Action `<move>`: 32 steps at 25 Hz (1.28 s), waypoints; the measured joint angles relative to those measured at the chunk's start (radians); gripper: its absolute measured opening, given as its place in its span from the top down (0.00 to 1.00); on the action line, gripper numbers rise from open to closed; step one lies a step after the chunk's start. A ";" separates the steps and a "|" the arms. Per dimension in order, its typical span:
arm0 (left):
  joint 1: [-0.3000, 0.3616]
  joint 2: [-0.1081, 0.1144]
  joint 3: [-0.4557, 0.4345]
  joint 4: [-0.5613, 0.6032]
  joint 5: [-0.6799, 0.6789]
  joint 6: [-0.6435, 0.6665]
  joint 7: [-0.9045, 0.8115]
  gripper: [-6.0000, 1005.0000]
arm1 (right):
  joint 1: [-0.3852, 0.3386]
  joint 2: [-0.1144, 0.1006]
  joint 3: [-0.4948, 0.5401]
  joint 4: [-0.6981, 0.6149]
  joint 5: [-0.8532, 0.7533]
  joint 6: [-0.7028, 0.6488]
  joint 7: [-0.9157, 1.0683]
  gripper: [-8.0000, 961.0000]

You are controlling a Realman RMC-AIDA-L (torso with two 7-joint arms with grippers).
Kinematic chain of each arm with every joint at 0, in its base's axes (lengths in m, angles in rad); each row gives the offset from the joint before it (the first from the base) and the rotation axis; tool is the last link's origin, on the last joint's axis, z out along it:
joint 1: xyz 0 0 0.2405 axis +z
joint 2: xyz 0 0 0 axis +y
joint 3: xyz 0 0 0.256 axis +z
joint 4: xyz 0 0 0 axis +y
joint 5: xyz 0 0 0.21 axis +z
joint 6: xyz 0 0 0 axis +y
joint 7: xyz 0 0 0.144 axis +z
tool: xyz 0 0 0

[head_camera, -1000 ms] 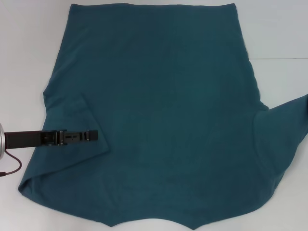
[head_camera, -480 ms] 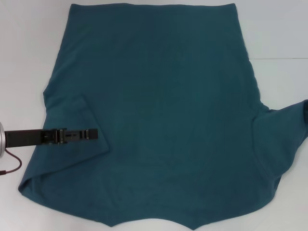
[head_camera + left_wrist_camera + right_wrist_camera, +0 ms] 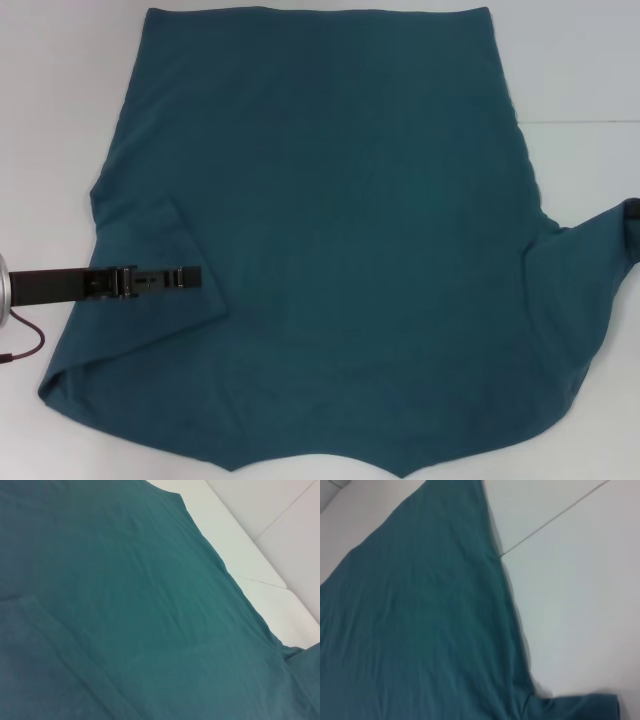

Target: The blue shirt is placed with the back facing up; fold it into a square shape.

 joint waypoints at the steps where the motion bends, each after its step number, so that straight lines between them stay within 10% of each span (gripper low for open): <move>1: 0.001 0.000 0.000 0.000 0.000 -0.001 0.000 0.04 | -0.004 0.001 0.000 0.000 0.008 0.000 0.000 0.97; 32: 0.007 0.000 0.000 0.002 0.000 -0.001 0.005 0.04 | 0.065 -0.043 -0.135 -0.014 0.009 -0.271 -0.047 0.97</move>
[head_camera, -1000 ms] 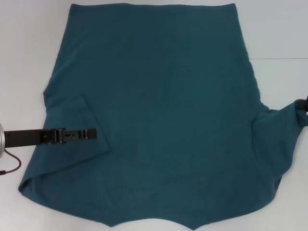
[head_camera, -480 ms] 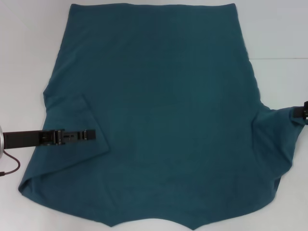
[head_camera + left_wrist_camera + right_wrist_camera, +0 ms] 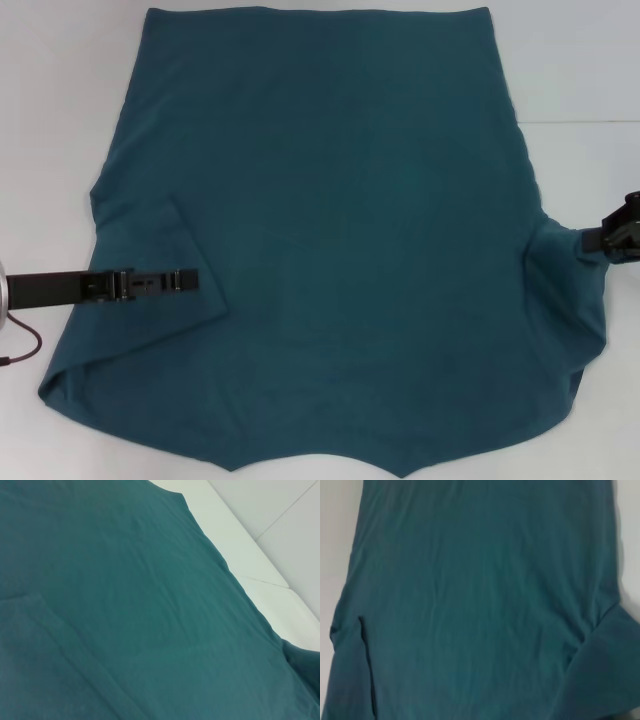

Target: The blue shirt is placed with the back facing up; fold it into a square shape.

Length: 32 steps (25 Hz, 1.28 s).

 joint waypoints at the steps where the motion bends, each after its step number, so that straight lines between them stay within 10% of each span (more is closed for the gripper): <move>1: 0.000 0.000 0.000 0.000 0.000 0.000 0.001 0.04 | 0.003 -0.001 -0.008 0.000 0.000 0.000 0.000 0.97; 19: 0.001 0.000 -0.002 0.000 0.000 -0.011 -0.002 0.04 | 0.137 0.065 -0.097 0.010 0.001 0.064 -0.024 0.96; 32: 0.003 0.000 -0.003 -0.002 0.000 -0.027 0.002 0.04 | 0.141 0.072 -0.104 0.052 0.008 0.106 0.005 0.88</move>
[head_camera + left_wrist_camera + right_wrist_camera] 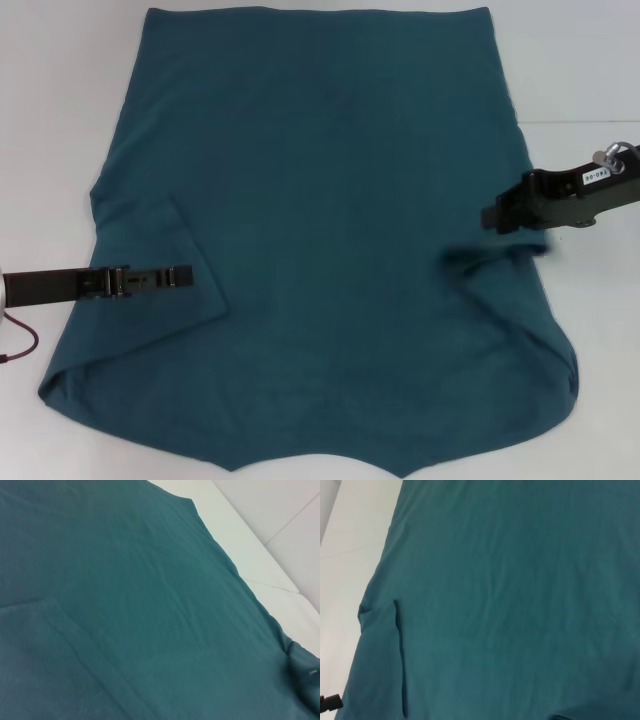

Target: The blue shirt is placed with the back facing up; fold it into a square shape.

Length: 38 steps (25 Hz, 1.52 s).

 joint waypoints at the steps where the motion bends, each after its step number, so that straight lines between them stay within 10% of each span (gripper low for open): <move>1: 0.000 0.000 0.000 0.000 0.000 0.000 0.000 0.04 | 0.000 0.000 0.004 0.006 0.003 0.002 -0.003 0.85; 8: 0.000 0.000 -0.017 -0.001 -0.008 -0.002 -0.002 0.04 | -0.005 -0.002 0.004 0.047 0.121 -0.001 -0.083 0.63; 13: 0.006 0.010 -0.049 0.000 -0.004 0.026 -0.129 0.04 | -0.039 -0.044 0.008 0.022 0.113 -0.056 -0.090 0.38; 25: 0.073 0.060 -0.268 0.050 0.032 0.305 -0.460 0.04 | -0.127 -0.055 0.057 -0.076 0.121 -0.134 -0.137 0.35; 38: 0.132 0.043 -0.342 0.064 0.177 0.219 -0.512 0.04 | -0.136 -0.041 0.074 -0.075 0.129 -0.141 -0.149 0.36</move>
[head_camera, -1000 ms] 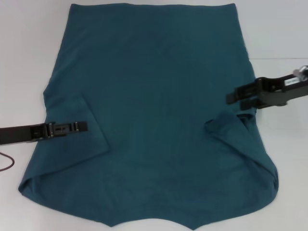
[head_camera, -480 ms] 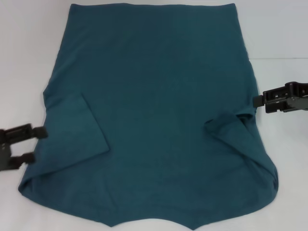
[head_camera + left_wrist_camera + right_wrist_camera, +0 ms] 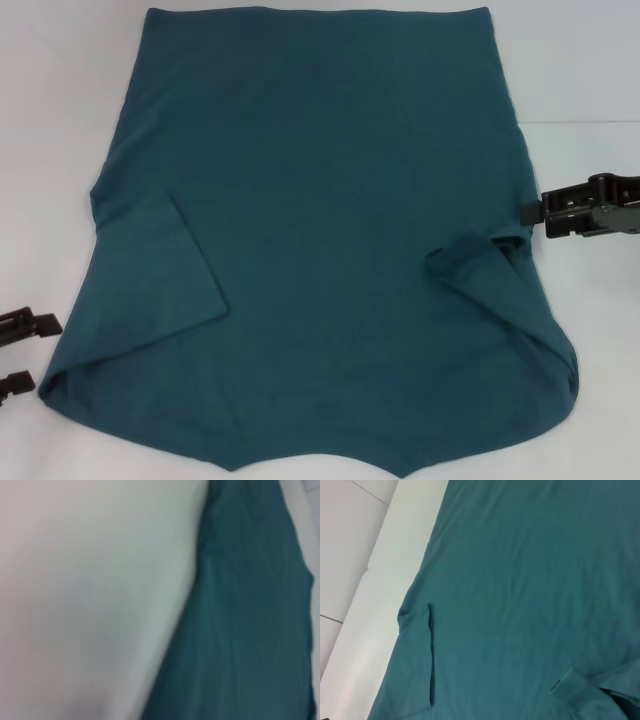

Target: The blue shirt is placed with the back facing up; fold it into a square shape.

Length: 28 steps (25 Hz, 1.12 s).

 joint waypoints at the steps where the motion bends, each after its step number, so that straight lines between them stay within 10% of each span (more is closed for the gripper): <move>1: 0.001 -0.002 0.002 -0.001 0.004 -0.010 0.000 0.04 | -0.002 0.000 0.000 0.000 0.001 0.001 0.000 0.36; 28: -0.006 -0.009 0.031 -0.042 0.023 -0.105 0.018 0.05 | -0.015 0.001 0.024 0.006 0.001 0.010 -0.012 0.38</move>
